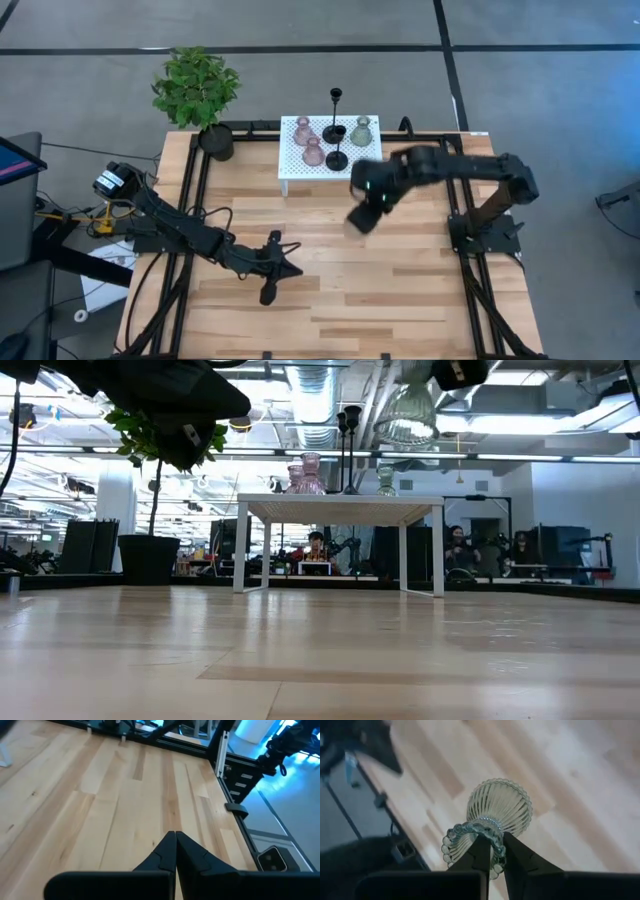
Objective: Pick & Place candle stick holders
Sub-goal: Put the green candle holder on the shelf
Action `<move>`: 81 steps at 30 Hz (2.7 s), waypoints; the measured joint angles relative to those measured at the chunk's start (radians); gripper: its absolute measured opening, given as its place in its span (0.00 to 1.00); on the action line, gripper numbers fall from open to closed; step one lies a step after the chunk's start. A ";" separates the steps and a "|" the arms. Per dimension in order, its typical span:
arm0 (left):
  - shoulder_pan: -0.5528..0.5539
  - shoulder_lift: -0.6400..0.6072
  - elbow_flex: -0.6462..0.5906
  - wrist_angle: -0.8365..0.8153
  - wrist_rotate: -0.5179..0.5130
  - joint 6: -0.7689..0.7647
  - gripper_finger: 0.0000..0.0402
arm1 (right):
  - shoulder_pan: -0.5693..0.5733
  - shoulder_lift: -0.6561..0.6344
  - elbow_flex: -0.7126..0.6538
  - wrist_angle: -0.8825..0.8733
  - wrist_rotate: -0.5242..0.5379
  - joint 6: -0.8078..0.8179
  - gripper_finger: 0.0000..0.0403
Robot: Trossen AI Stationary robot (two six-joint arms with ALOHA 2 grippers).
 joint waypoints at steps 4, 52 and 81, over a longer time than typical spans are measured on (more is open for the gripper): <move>0.000 0.000 0.000 -0.002 0.020 0.000 0.00 | -0.111 0.000 0.090 -0.092 0.003 -0.059 0.04; 0.134 -0.022 0.000 -0.008 -0.015 0.045 0.00 | -0.623 0.166 0.240 -0.195 0.022 -0.567 0.04; 0.134 -0.022 0.000 -0.008 -0.014 0.043 0.00 | -0.580 0.219 0.241 -0.184 0.001 -0.573 0.04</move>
